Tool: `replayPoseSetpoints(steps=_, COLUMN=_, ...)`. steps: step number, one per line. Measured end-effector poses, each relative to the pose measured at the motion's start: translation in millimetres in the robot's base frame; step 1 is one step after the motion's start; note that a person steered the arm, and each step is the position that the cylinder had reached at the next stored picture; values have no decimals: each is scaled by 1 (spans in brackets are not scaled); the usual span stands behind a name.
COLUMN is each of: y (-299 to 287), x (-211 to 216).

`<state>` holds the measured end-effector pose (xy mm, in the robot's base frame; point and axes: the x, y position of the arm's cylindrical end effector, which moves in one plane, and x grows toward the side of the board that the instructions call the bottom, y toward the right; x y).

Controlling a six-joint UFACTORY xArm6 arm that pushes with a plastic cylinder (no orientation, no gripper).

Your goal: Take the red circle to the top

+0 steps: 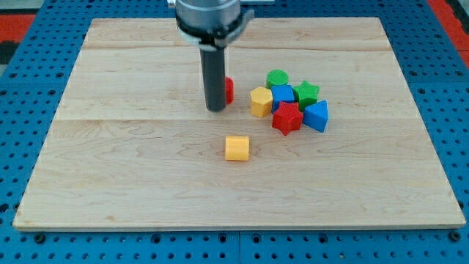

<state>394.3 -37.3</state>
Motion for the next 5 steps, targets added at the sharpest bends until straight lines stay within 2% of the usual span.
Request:
replayPoseSetpoints(steps=1, y=27, x=-33)
replayPoseSetpoints(steps=2, y=61, x=-48)
replayPoseSetpoints(steps=3, y=34, x=-105)
replayPoseSetpoints(steps=5, y=66, x=-70)
